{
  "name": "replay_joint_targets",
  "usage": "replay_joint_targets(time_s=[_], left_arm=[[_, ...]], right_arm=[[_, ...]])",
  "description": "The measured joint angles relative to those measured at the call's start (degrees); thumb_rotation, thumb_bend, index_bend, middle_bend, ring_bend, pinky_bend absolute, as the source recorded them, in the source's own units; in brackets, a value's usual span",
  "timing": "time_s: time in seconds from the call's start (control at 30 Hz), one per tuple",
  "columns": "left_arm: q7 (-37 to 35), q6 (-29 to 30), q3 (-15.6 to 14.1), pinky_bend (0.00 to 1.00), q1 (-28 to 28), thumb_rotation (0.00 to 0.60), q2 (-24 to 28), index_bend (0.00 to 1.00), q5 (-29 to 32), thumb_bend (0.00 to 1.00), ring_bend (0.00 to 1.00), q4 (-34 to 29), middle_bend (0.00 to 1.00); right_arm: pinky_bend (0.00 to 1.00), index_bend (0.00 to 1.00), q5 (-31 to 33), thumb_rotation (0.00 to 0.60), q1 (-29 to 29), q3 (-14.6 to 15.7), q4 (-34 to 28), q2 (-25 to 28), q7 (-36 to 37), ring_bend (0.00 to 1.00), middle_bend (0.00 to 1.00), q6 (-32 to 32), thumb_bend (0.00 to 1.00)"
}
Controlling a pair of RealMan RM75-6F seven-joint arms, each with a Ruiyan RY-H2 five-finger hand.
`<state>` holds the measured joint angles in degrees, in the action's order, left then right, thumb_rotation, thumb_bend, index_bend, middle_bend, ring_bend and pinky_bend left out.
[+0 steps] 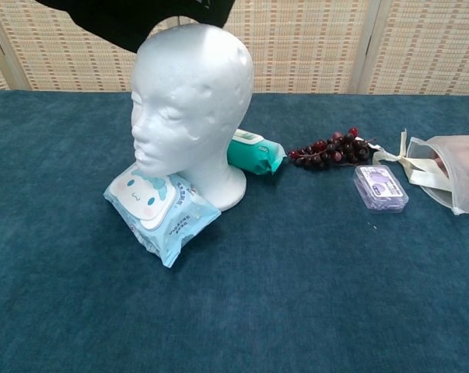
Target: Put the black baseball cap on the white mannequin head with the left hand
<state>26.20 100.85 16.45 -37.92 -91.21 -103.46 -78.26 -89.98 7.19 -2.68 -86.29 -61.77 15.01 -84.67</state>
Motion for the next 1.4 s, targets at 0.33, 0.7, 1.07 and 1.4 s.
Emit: replay_joint_targets(time_s=[0.33, 0.7, 1.07, 1.4], left_arm=[[2.39, -1.99, -0.89, 0.43, -1.6, 0.6, -3.19, 0.83, -2.08, 0.54, 0.35, -0.56, 0.66], [3.47, -2.12, -2.72, 0.43, -1.21, 0.6, -5.62, 0.83, -4.09, 0.54, 0.35, -1.01, 0.66], [3.54, -3.11, -3.68, 0.43, -1.18, 0.6, -8.31, 0.83, -4.77, 0.54, 0.35, 1.07, 0.66], [2.47, -3.62, -5.76, 0.43, -0.12, 0.6, -10.22, 0.83, -4.9, 0.54, 0.35, 4.01, 0.66]], right_arm=[[0.31, 0.16, 0.21, 0.6, -0.13, -0.16, 0.45, 0.35, 1.48, 0.12, 0.25, -0.16, 0.0], [0.31, 0.16, 0.2, 0.6, -0.14, -0.21, 0.51, 0.38, 1.64, 0.12, 0.25, -0.17, 0.0], [0.31, 0.16, 0.42, 0.6, -0.17, -0.34, 0.69, 0.52, 2.3, 0.12, 0.25, -0.13, 0.0], [0.31, 0.16, 0.48, 0.6, -0.14, -0.38, 0.81, 0.59, 2.6, 0.12, 0.25, 0.01, 0.0]])
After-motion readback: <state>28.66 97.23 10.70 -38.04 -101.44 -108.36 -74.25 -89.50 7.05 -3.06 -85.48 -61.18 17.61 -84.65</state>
